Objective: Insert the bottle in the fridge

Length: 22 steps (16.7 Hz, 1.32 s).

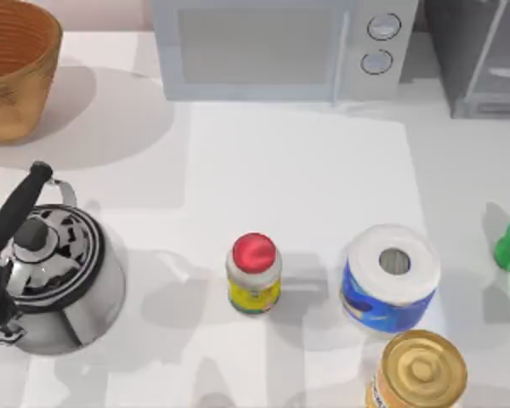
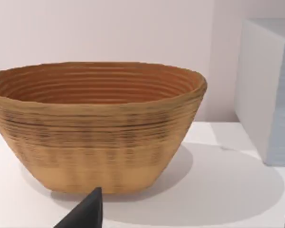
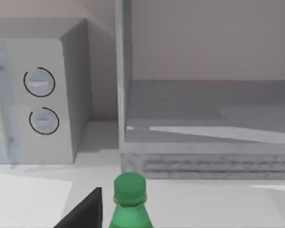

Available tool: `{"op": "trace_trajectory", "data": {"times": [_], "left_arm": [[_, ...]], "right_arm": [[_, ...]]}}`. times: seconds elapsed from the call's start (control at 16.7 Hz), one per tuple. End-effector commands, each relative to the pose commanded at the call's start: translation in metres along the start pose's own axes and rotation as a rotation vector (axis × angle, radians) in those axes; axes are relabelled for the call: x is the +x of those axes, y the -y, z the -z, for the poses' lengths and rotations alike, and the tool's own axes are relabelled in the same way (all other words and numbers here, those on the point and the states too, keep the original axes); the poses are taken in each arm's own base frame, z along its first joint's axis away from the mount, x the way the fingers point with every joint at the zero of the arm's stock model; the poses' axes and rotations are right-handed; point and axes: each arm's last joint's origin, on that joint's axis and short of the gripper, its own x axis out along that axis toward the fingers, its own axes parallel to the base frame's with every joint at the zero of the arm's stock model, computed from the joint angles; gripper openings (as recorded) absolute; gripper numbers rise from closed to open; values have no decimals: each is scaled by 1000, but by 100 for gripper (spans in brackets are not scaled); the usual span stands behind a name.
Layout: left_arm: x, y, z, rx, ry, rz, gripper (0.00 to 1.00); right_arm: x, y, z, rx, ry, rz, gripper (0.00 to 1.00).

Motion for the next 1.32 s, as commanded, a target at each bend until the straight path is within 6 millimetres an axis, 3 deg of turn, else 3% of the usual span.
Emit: {"op": "trace_trajectory", "data": {"times": [0.42, 0.72, 1.02, 1.32], "left_arm": [[0, 0, 0, 0, 0, 0, 100], [0, 0, 0, 0, 0, 0, 100], [0, 0, 0, 0, 0, 0, 100], [0, 0, 0, 0, 0, 0, 100]], "right_arm": [[8, 3, -11, -135, -41, -86, 100], [40, 14, -15, -285, -187, -314, 100], [85, 44, 18, -231, -343, -577, 100], [106, 76, 55, -139, -327, -726, 100]]}}
